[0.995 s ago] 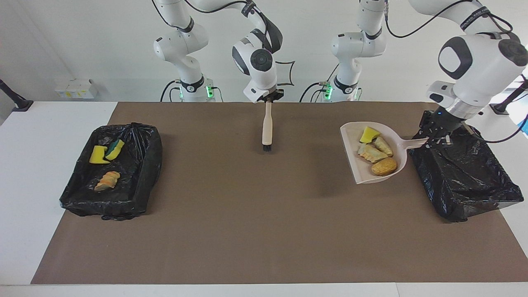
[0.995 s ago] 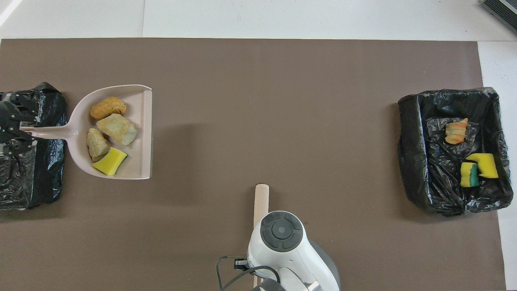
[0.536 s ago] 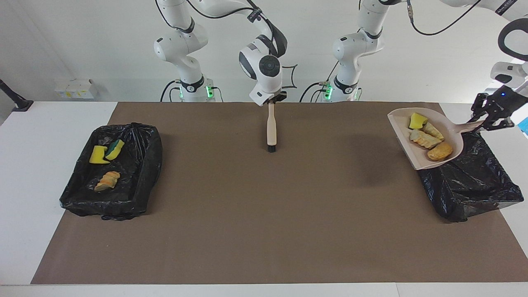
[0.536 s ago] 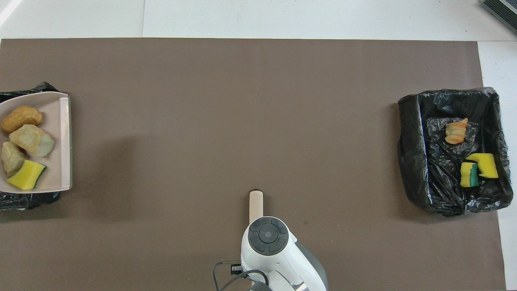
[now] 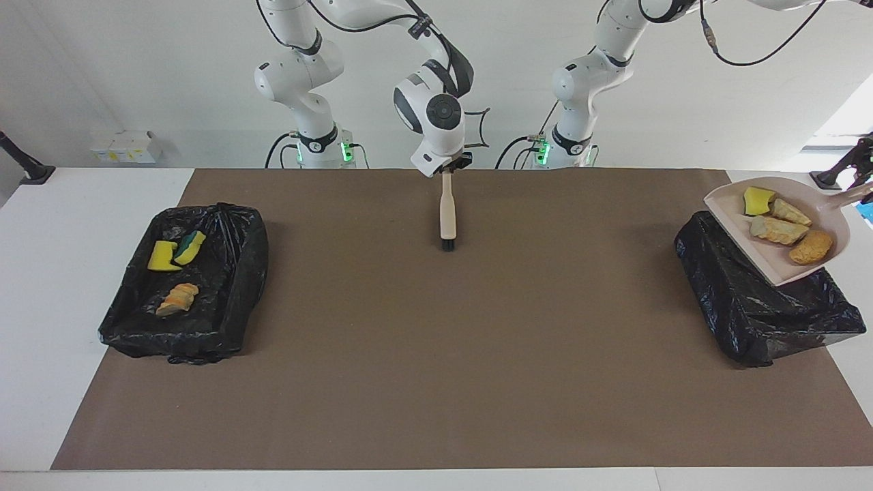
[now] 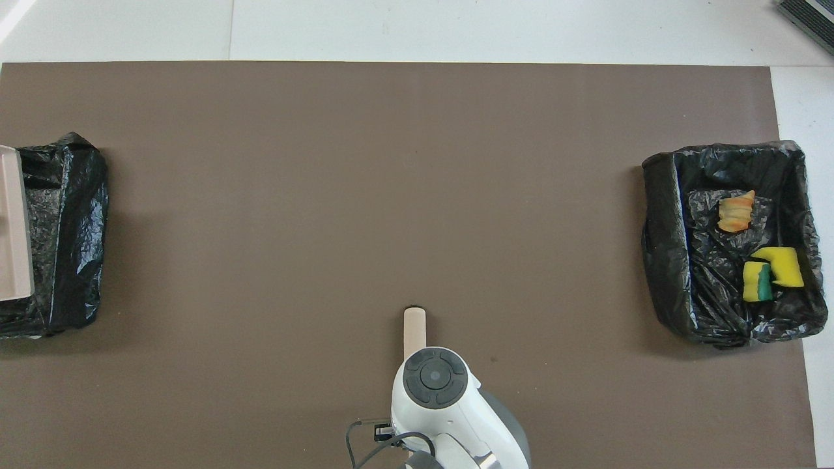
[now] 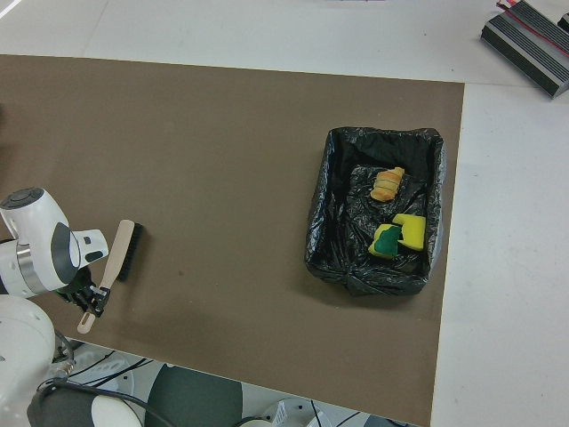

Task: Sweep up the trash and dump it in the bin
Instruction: 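Tip the dustpan into the bin while the right gripper drops the brush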

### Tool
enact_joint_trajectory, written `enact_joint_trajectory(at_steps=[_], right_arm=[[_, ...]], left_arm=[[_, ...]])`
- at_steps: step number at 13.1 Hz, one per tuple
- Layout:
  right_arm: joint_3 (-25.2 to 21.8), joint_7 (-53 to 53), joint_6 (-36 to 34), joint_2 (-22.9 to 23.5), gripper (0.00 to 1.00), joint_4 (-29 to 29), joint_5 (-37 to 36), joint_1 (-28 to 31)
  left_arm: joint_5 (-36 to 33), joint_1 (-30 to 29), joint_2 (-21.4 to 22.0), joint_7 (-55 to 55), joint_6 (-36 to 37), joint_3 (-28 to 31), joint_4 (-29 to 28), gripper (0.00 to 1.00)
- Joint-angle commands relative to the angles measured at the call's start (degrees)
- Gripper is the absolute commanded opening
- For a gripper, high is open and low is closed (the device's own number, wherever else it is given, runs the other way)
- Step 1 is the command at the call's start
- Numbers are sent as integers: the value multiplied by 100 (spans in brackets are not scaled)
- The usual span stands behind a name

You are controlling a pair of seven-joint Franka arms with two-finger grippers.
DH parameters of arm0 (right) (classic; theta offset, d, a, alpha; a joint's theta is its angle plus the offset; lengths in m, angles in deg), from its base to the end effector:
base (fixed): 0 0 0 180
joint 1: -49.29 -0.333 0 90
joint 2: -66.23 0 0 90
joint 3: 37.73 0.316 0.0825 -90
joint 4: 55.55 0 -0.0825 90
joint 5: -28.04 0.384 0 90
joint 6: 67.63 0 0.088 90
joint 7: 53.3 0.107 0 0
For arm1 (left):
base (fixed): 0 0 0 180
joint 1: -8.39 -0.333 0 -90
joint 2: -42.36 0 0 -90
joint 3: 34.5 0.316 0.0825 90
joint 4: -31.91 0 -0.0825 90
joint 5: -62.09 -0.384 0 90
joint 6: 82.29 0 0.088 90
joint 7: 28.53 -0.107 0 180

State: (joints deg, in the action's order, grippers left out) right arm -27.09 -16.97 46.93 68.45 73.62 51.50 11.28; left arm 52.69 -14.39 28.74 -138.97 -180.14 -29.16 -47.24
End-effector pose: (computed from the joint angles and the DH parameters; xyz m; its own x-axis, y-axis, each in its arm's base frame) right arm 0.3082 0.3867 0.3299 0.9002 0.0031 -0.4354 -0.0251 -0.9979 -0.0589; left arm 0.5598 0.3084 0.5879 0.1144 -0.9724 -0.2035 -0.9934 -0.1133 -0.0172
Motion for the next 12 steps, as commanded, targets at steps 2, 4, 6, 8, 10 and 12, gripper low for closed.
enact_joint_trajectory(at_steps=[2,4,6,8,10,12], right_arm=[[-27,-197,67,130,100,-418,-26,205],[-53,-197,58,60,100,-524,-87,477],[-53,-214,-30,-11,100,-743,-822,959],[-44,-223,-13,94,100,-1025,-1229,1426],[-53,-389,153,138,100,-1087,-1903,1952],[-53,-495,198,139,100,-1209,-2432,2358]], left_arm=[[-1009,265,-115,93,-663,19,-143,0],[-1554,282,-80,312,-1050,19,-434,0],[-2186,317,-97,523,-1253,19,-575,0],[-2932,431,-71,804,-1613,19,-733,0],[-4020,729,-36,1435,-1562,19,-751,0],[-4709,906,453,1831,-1535,19,-1249,0]])
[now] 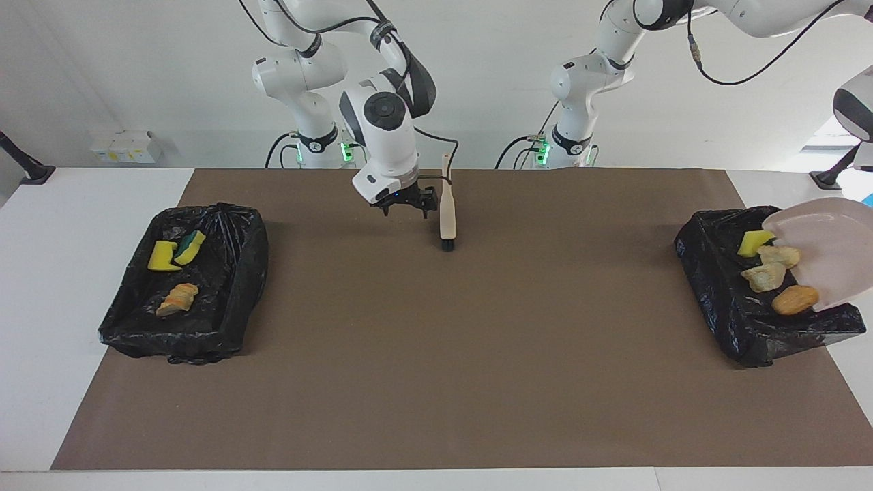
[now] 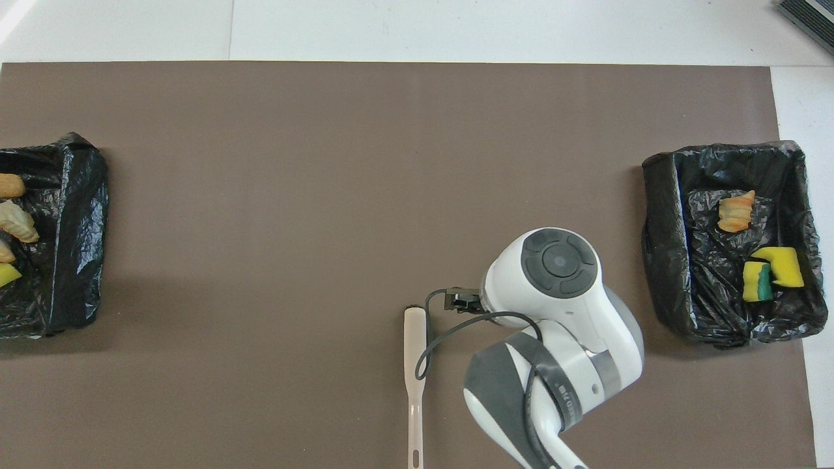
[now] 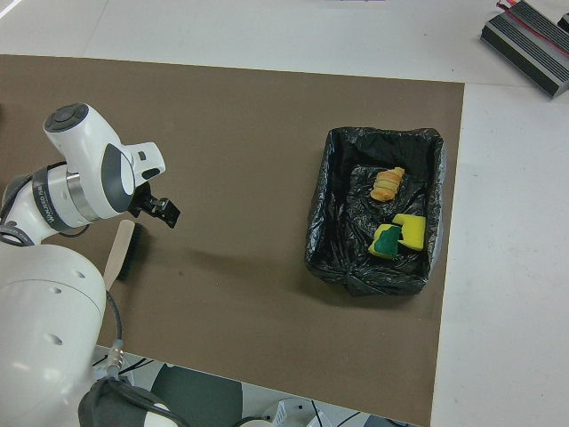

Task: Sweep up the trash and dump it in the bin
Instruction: 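Tip the dustpan into the bin while the right gripper drops the brush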

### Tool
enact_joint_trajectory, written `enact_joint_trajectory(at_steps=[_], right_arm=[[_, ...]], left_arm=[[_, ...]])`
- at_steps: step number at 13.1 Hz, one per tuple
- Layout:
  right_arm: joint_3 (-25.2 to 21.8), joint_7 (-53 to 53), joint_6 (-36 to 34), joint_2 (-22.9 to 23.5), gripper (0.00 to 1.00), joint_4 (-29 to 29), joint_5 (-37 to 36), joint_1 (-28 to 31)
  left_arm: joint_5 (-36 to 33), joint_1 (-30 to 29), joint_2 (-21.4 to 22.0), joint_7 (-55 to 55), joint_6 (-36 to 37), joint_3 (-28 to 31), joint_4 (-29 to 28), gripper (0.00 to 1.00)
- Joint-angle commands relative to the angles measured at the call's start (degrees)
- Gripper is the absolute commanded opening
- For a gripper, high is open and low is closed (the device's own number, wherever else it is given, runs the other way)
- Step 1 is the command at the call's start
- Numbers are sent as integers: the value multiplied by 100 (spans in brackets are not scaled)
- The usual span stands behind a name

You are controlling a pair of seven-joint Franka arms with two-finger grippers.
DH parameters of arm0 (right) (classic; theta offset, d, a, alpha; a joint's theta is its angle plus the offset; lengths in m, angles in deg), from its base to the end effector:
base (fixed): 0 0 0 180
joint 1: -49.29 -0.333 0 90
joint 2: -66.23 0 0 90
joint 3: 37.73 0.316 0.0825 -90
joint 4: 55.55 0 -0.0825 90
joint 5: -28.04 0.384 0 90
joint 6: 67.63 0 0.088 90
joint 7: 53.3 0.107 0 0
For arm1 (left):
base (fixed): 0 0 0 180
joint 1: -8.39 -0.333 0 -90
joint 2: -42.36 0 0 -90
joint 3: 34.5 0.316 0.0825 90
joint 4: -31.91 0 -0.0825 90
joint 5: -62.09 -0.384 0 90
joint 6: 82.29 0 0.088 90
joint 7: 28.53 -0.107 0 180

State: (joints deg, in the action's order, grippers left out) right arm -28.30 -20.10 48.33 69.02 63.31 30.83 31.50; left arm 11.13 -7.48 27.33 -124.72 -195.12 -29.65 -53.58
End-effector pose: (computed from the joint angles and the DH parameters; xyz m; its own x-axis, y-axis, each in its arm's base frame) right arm 0.4836 0.2512 0.3986 0.9858 -0.1272 -0.1100 -0.1266 -0.9919 0.0129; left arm 0.6089 0.2763 0.5671 -0.0249 -0.6253 -0.7800 -0.9997 0.0173 0.0180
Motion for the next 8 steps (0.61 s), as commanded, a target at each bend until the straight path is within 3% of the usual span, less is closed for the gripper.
enact_joint_trajectory(at_steps=[1,4,8], right_arm=[[68,-235,32,64,100,-327,-445,486],[59,-402,-30,55,100,-722,-787,794],[68,-446,-265,-50,100,-1460,-895,1373]], left_arm=[[-782,216,797,713,-20,69,-818,0],[-1442,199,834,936,-10,69,-820,0],[-1338,707,1010,909,464,42,-829,0]])
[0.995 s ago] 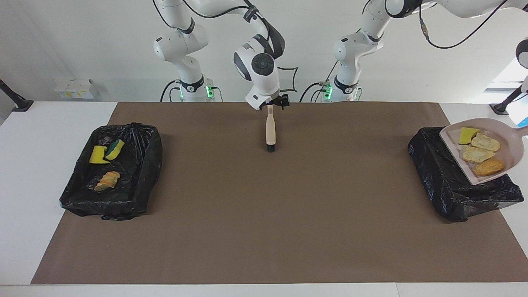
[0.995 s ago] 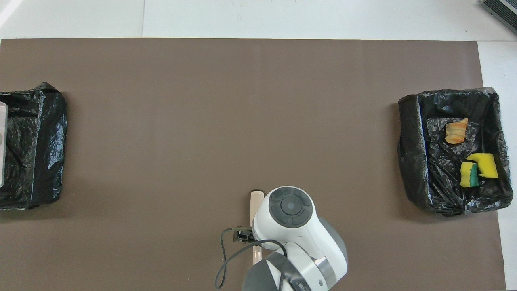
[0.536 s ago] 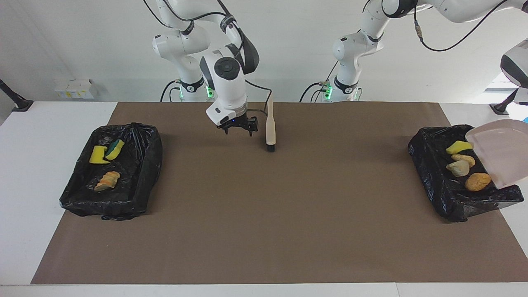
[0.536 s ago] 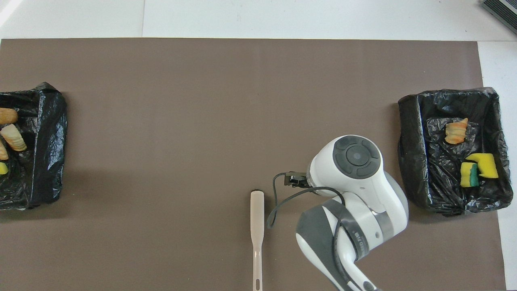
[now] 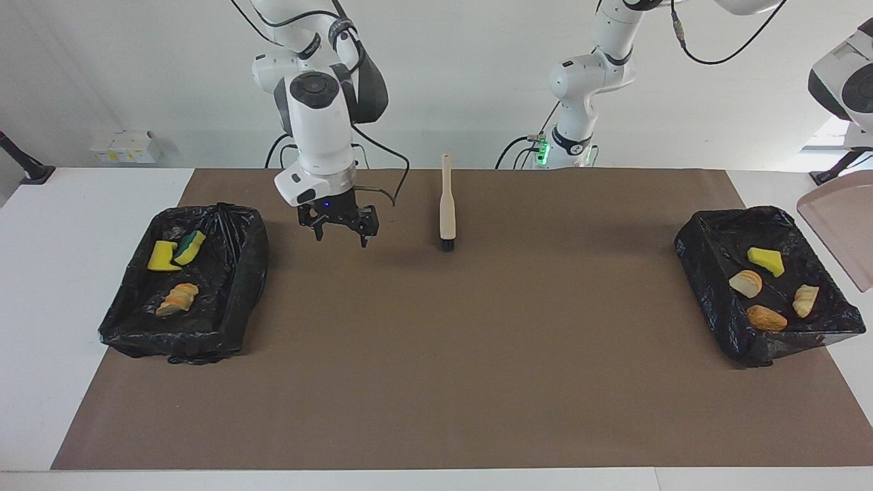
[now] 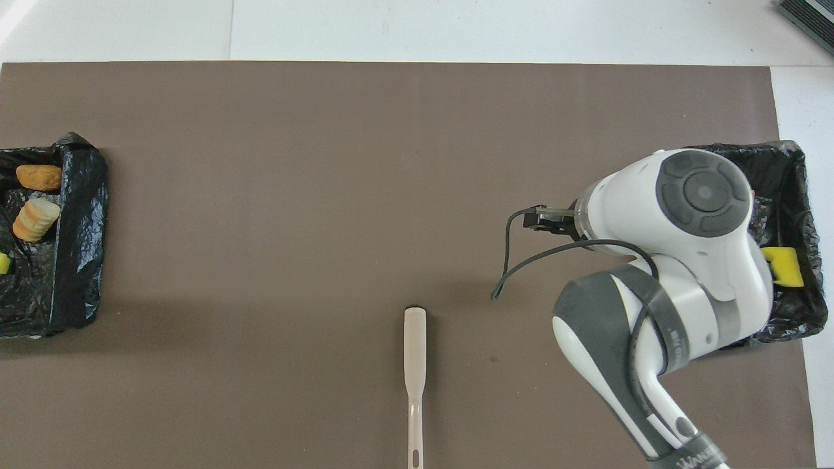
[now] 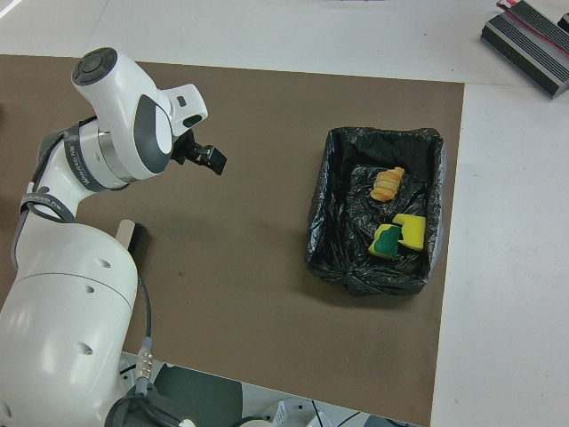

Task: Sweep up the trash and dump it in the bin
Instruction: 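Tip the dustpan into the bin while the right gripper drops the brush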

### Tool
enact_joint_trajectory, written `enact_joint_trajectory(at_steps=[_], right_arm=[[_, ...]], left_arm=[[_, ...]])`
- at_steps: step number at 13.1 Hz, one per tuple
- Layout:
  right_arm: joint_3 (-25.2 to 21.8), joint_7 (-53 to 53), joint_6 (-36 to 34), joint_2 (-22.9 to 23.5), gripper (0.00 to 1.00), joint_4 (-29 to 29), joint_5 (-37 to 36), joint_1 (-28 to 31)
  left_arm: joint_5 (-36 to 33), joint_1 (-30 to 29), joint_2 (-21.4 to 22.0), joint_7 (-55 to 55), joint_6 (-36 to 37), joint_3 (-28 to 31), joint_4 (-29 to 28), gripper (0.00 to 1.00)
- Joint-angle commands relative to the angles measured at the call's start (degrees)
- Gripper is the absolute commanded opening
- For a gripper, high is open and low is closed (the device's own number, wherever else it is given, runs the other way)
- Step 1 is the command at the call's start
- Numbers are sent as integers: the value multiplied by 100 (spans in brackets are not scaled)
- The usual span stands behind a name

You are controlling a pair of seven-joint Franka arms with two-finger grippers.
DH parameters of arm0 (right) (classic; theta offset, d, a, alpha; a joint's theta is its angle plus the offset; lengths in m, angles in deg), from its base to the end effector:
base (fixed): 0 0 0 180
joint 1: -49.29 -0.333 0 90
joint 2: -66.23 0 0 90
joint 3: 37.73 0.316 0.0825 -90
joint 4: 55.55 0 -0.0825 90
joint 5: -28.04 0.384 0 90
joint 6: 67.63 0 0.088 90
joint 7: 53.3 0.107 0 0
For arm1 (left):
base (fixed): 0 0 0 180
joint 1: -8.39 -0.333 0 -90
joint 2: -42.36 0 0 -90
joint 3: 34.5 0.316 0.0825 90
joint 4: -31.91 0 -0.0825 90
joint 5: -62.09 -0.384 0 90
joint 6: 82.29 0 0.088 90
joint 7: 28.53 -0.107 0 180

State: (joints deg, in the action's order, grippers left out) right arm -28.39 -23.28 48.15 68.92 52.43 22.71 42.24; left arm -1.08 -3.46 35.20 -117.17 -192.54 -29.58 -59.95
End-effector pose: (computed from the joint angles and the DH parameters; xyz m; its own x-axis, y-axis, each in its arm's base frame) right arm 0.5610 0.1580 0.4882 0.9734 -0.1976 0.1161 -0.2017 -0.9791 0.0246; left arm 0.5828 0.2373 0.6085 0.0174 -0.4637 -0.8858 -0.9996 0.0110 -0.0254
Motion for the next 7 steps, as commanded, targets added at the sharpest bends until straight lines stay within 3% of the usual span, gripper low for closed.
enact_joint_trajectory(at_steps=[1,4,7], right_arm=[[68,-163,-493,-50,100,-591,-91,449],[-474,-1188,-1265,-243,100,-1119,-74,565],[-1397,-2393,-2303,-489,100,-1542,40,381]], left_arm=[[100,384,284,145,206,17,-183,0],[1496,595,434,407,546,26,-183,0],[2436,709,469,1916,1222,0,-218,0]])
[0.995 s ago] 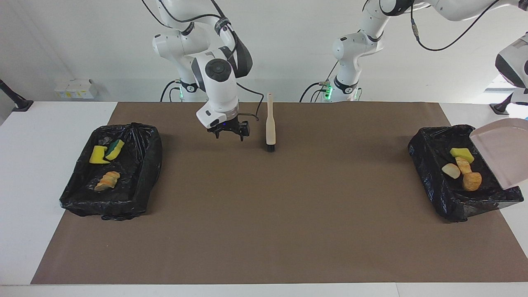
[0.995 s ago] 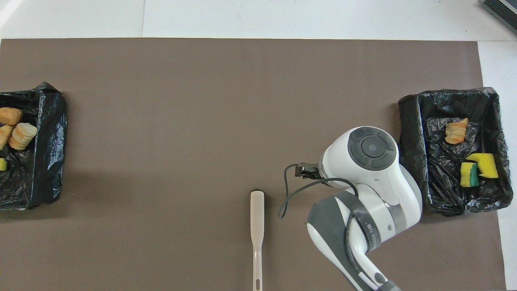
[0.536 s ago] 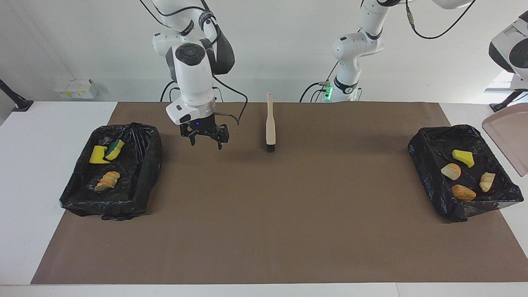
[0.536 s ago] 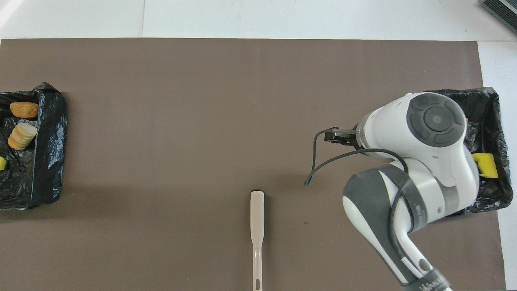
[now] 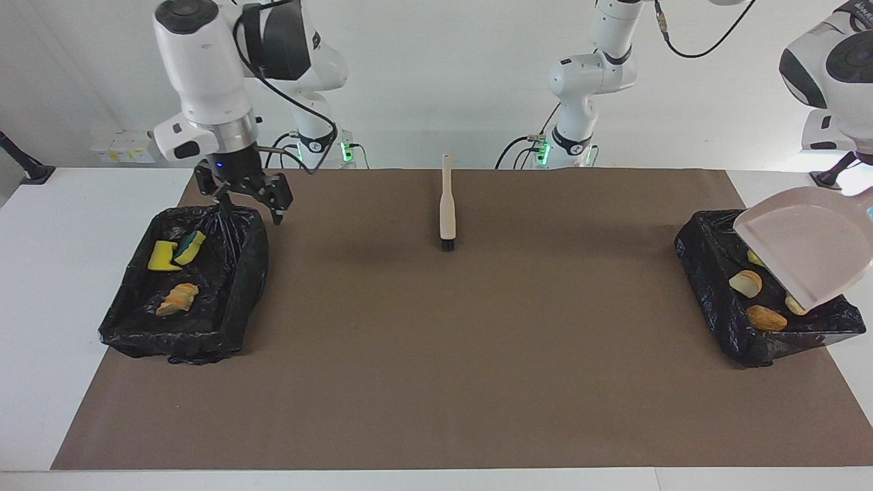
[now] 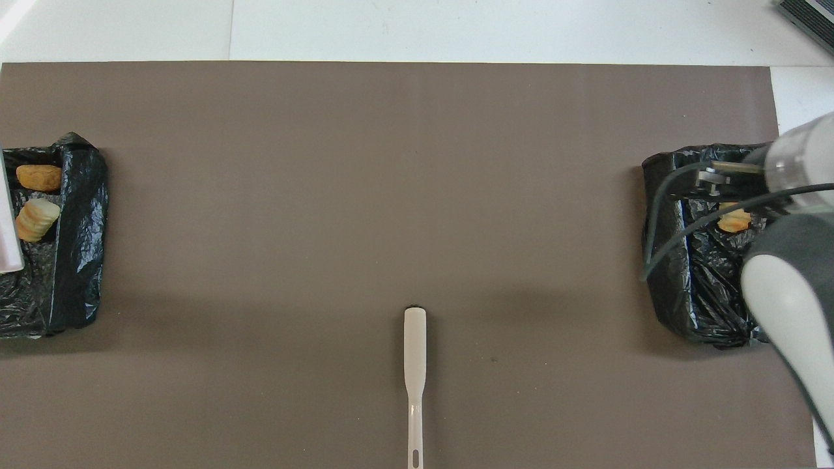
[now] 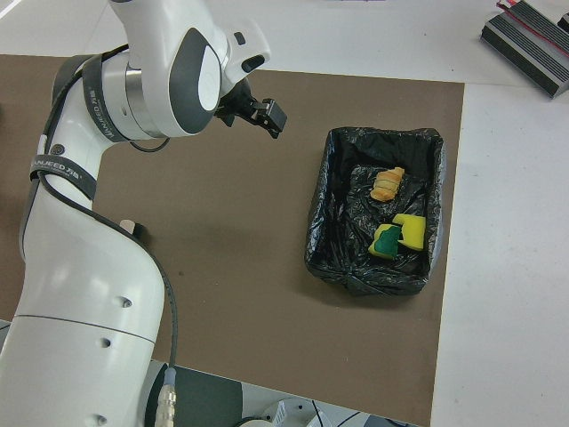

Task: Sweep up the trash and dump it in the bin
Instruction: 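Bring the empty dustpan back and set it down with the left gripper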

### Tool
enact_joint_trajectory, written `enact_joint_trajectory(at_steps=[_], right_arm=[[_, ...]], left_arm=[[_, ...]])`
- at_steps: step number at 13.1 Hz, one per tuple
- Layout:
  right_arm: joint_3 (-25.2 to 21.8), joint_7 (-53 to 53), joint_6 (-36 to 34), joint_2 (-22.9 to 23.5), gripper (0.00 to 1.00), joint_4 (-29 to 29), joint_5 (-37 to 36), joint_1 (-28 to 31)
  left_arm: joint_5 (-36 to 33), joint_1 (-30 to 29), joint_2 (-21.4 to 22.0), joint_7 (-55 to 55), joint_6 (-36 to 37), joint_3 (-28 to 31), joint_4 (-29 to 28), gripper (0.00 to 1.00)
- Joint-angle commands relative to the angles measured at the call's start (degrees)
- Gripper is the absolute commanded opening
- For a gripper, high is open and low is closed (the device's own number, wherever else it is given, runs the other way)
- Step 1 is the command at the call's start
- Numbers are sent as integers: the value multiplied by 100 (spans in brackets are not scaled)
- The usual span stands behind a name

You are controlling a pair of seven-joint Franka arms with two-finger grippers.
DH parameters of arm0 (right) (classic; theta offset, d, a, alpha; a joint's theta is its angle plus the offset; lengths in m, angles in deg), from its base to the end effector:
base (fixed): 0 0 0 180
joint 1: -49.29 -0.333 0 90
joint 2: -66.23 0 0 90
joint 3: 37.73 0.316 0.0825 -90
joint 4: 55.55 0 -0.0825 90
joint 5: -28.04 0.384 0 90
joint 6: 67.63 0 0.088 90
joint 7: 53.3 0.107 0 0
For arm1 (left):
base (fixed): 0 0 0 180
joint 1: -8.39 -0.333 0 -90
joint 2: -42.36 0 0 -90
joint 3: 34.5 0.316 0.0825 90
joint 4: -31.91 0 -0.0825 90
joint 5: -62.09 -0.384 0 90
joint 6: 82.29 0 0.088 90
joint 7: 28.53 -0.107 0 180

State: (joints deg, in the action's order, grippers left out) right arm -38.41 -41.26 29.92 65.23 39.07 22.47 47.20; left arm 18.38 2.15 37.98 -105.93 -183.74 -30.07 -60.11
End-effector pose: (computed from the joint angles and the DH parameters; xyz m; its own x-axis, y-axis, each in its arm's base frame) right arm 0.5606 0.0046 0.6082 0.9814 -0.1711 0.0866 -0.1780 -0.9807 0.0804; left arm 0.5757 0.1682 0.6067 0.2738 -0.6928 -0.6672 -0.9617 -0.2041 -0.1827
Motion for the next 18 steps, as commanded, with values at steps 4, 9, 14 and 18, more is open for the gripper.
enact_joint_trajectory(at_steps=[4,9,14,18], right_arm=[[-556,-773,-1139,-454,100,-58,258,-37],[-609,-773,-1115,-481,100,-23,302,-125],[-609,-1071,-966,-481,100,-5,505,-116],[-591,-1309,-870,-551,100,118,408,-116]], left_arm=[[1853,421,454,3003,1057,40,-551,0],[3086,1272,578,6231,891,40,-1080,0],[4324,2257,341,8704,-276,40,-1239,0],[4749,3301,-167,9837,-936,32,-1178,0]])
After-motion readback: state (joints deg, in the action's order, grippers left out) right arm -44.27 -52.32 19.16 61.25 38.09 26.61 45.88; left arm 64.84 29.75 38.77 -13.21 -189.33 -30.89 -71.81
